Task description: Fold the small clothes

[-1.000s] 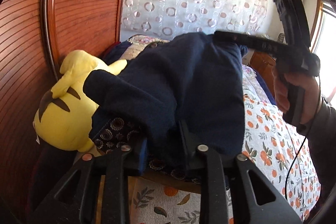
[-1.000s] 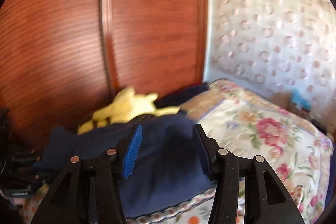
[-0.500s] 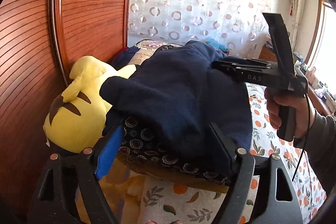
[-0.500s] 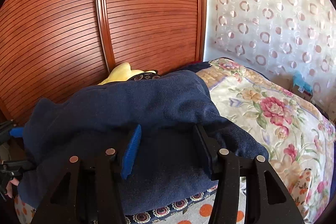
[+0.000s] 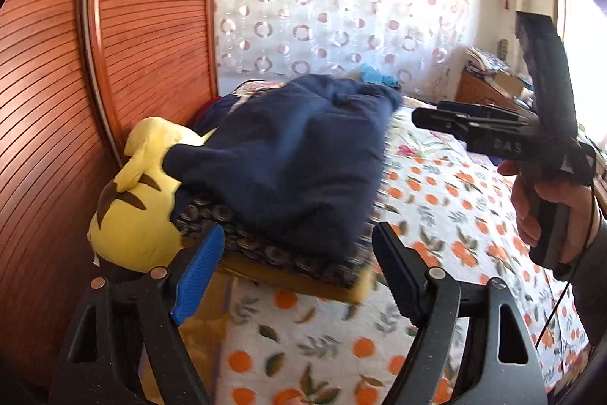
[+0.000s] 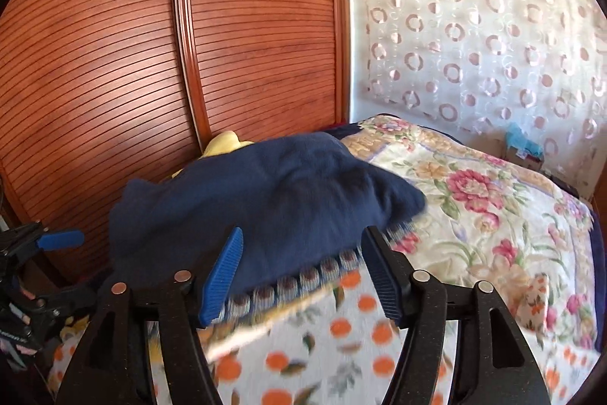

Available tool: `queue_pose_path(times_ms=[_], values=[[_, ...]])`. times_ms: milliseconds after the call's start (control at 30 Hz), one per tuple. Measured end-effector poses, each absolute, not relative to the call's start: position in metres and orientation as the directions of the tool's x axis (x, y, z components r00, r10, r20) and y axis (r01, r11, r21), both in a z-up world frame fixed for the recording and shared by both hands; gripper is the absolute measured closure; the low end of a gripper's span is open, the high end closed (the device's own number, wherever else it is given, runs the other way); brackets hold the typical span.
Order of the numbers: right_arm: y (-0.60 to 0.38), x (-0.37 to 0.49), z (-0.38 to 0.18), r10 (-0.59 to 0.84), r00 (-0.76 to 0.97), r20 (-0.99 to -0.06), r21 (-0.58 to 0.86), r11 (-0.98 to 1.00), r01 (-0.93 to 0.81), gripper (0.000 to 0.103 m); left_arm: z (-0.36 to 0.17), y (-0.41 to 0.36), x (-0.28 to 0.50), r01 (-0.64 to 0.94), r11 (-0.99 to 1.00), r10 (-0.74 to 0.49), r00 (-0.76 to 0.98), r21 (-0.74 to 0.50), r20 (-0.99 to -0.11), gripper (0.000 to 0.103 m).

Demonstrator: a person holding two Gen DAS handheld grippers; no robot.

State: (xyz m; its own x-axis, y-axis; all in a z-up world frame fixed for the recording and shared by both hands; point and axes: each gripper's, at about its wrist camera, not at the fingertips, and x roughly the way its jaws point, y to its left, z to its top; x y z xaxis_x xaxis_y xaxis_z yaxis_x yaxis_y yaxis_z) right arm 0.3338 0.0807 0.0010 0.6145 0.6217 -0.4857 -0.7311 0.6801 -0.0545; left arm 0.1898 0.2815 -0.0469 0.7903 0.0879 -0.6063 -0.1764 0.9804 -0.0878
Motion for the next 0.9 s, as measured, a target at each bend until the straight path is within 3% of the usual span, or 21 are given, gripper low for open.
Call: queue_pose_path(times_ms=[900], values=[[-0.123, 0.073, 0.011, 0.353, 0.849, -0.394, 0.003, 0.924, -0.383, 0.030, -0.015, 0.102, 0.134, 0.059, 0.995, -0.090, 0.842, -0.075, -0.532, 0.022]])
